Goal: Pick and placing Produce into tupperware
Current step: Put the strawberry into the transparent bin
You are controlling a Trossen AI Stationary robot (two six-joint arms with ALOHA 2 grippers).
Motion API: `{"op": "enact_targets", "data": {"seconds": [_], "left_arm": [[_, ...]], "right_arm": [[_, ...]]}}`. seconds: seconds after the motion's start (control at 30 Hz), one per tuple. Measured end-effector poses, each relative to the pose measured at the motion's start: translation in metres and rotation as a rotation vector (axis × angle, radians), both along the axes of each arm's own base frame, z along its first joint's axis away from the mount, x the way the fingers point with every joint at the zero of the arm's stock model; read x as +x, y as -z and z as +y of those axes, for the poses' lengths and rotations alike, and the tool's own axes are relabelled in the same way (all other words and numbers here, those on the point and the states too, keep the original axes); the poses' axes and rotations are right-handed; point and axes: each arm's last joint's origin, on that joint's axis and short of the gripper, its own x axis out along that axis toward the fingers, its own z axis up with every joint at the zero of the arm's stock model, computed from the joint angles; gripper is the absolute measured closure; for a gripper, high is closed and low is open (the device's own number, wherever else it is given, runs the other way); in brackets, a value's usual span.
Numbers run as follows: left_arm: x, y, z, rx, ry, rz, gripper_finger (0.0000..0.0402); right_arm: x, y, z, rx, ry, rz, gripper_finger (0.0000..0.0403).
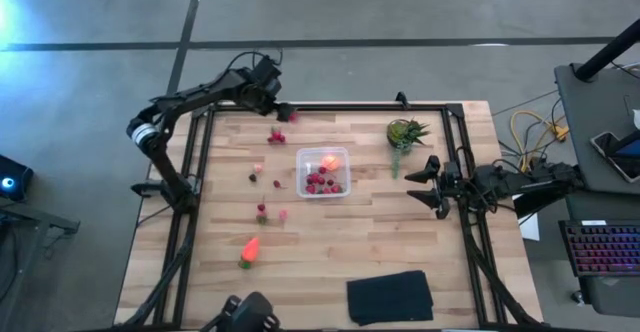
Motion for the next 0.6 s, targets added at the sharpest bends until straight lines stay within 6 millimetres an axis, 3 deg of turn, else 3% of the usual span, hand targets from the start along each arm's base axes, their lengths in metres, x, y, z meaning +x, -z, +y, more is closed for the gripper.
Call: {"op": "enact_targets", "data": {"seconds": [0.07,0.6], "left_arm": [[0.004,0.005,0.005,0.052,0.080,0.005,0.0095],[0.024,0.038,0.025,0.088,0.052,0.013,0.0095]], "right_arm": [[0.000,0.000,0.000,0.010,0.000,0.000,0.0162],[0.000,0.000,0.000,0.009,0.000,0.000,0.0159]]}}
